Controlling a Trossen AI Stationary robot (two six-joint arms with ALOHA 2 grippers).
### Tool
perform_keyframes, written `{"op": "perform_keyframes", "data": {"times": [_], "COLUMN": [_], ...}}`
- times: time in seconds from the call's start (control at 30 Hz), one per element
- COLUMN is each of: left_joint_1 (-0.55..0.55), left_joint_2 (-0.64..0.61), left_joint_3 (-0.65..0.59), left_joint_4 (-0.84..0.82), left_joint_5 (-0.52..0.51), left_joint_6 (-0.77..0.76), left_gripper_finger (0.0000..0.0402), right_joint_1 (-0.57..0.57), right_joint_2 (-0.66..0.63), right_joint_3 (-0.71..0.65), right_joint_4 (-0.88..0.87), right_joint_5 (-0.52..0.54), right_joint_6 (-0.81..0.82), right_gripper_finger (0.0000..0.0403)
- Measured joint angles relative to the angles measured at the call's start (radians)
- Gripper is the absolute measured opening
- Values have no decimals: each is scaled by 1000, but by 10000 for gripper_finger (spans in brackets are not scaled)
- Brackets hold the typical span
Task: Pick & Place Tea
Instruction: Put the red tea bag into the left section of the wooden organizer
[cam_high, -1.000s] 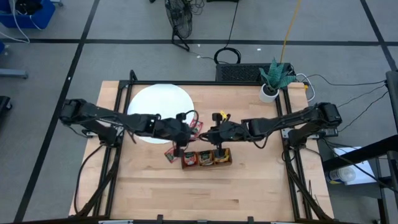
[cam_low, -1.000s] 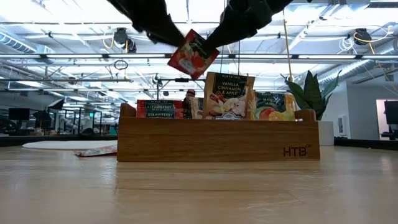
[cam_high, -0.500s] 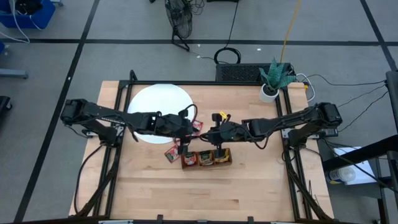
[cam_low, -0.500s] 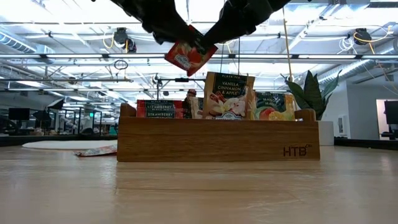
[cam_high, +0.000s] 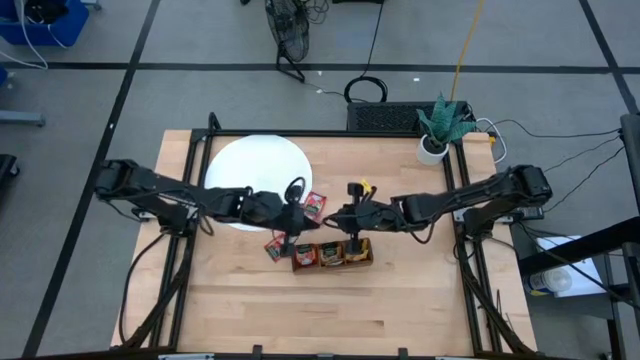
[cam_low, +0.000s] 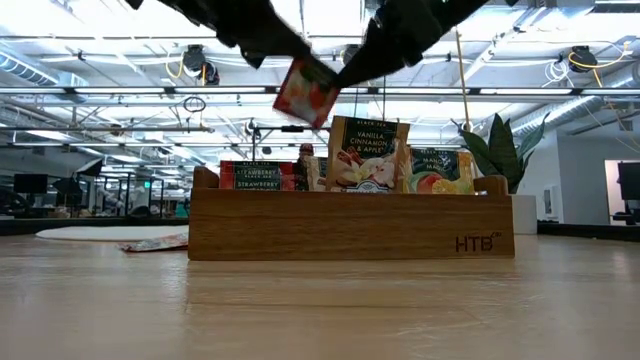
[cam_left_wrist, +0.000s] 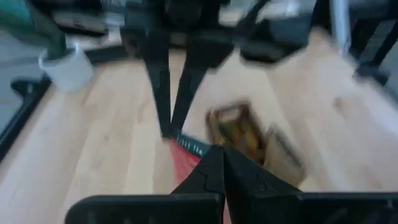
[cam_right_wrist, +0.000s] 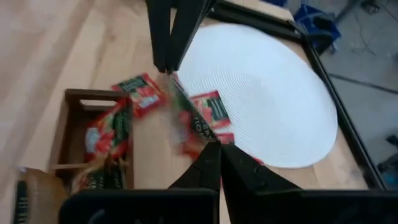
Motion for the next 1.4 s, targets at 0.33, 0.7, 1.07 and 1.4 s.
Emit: {"op": "perform_keyframes", "data": {"times": [0.33, 0.7, 1.07, 1.4], "left_joint_1": [-172, -376, -397, -393], "left_joint_2": [-76, -82, 142, 395], "left_joint_3": [-301, -535, -608, -597], "left_joint_4": [433, 861, 1231, 1517], "left_joint_5": [-80, -360, -435, -434], "left_joint_6": [-27, 5, 9, 74], "left_gripper_finger": [1, 1, 0, 0], "right_joint_1": [14, 13, 13, 14], "right_joint_2": [-25, -29, -28, -28], "right_joint_3": [0, 0, 0, 0], "right_joint_4": [20, 83, 102, 115], "right_joint_5": [8, 2, 1, 1], "right_joint_6": [-19, -19, 0, 4], "right_gripper_finger": [0, 0, 0, 0]}}
